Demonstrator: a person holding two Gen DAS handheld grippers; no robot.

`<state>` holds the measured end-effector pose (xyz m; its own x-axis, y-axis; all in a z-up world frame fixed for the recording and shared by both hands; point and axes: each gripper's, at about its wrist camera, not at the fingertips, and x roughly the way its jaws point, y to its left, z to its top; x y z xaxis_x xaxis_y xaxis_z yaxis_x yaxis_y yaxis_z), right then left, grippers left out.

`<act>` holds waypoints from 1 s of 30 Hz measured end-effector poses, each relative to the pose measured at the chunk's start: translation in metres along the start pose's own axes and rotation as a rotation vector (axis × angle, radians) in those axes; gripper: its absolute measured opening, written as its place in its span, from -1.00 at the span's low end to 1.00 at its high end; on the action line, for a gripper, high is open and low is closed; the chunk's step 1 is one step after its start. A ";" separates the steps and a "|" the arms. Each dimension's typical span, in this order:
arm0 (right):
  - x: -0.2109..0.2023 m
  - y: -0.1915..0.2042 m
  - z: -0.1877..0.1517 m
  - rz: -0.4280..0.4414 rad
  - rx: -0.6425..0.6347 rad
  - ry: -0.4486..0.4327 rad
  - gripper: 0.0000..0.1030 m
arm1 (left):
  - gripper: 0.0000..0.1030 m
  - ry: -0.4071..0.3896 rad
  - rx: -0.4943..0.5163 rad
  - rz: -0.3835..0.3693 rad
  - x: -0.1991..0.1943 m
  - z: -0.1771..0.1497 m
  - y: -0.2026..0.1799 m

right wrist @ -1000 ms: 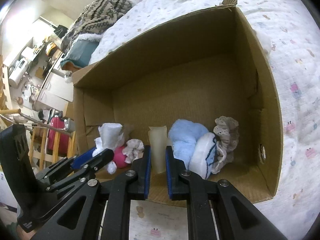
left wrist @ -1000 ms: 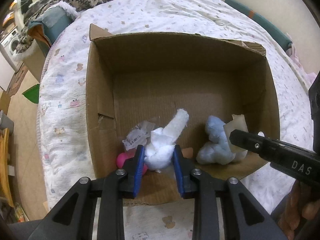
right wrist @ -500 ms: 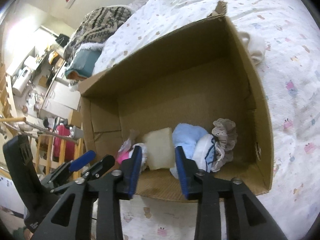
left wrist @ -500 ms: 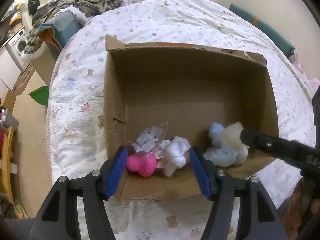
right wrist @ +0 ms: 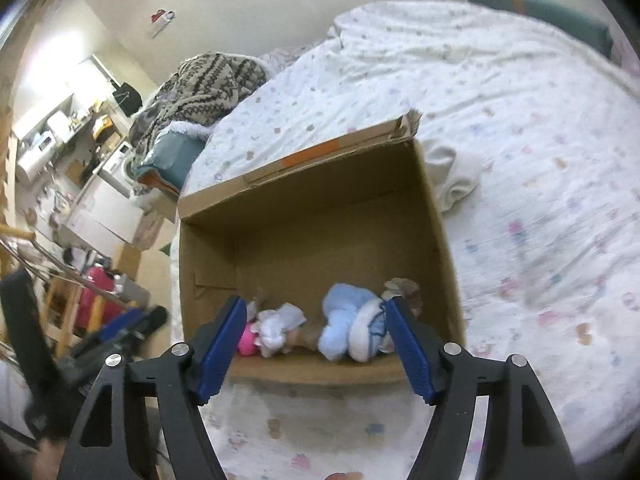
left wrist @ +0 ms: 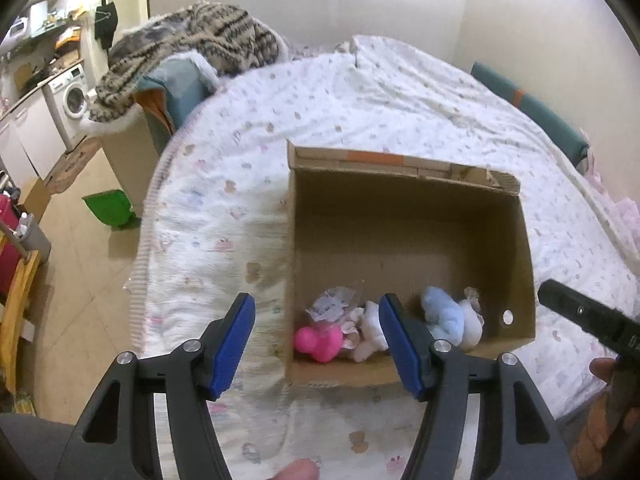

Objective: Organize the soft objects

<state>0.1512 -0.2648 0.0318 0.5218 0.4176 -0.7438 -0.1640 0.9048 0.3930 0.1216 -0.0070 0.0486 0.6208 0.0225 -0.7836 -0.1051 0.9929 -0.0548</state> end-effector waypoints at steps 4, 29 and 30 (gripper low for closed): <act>-0.014 0.002 -0.014 -0.036 -0.025 -0.026 0.73 | 0.48 -0.020 0.017 0.016 -0.017 -0.010 0.012; -0.037 0.015 -0.072 -0.190 -0.111 -0.213 1.00 | 1.00 -0.151 0.003 0.011 -0.043 -0.064 0.022; -0.035 0.015 -0.072 -0.190 -0.107 -0.206 1.00 | 1.00 -0.148 0.003 0.008 -0.042 -0.064 0.022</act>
<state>0.0707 -0.2596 0.0247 0.7088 0.2243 -0.6688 -0.1289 0.9733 0.1898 0.0432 0.0065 0.0405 0.7281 0.0470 -0.6838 -0.1080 0.9930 -0.0468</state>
